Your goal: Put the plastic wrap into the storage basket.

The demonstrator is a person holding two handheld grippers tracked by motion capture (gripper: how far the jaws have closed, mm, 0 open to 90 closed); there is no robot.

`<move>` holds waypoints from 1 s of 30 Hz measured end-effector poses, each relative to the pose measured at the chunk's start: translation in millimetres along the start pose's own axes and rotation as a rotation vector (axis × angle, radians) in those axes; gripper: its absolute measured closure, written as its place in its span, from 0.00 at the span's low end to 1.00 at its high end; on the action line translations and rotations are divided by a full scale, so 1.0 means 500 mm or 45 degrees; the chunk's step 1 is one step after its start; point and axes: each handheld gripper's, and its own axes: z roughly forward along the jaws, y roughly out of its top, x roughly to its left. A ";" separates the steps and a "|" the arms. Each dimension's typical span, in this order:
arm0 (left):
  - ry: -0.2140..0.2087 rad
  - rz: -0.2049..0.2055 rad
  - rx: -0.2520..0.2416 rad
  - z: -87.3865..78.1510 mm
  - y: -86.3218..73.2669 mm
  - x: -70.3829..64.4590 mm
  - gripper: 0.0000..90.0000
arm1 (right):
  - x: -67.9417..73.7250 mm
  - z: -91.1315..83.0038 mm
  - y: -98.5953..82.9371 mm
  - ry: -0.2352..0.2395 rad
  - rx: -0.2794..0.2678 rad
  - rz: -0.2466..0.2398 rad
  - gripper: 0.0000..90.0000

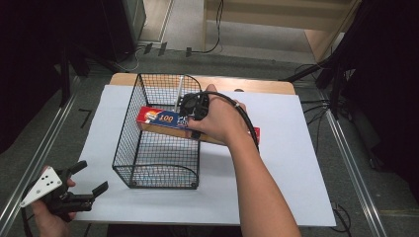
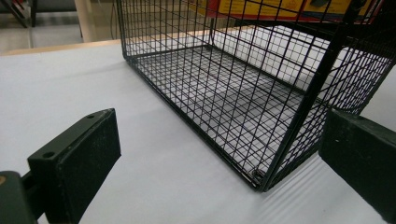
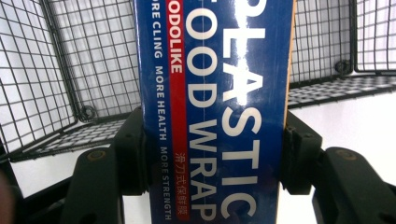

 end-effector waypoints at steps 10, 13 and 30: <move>-0.002 0.000 -0.002 0.000 -0.001 0.002 0.00 | 0.007 0.011 0.019 0.012 0.000 -0.018 0.46; -0.004 0.000 -0.001 0.000 -0.001 0.002 0.00 | 0.008 0.011 0.018 0.016 -0.013 -0.029 0.43; -0.008 0.012 0.023 0.007 -0.002 -0.004 0.00 | -0.022 -0.085 -0.115 -0.062 -0.063 0.085 0.15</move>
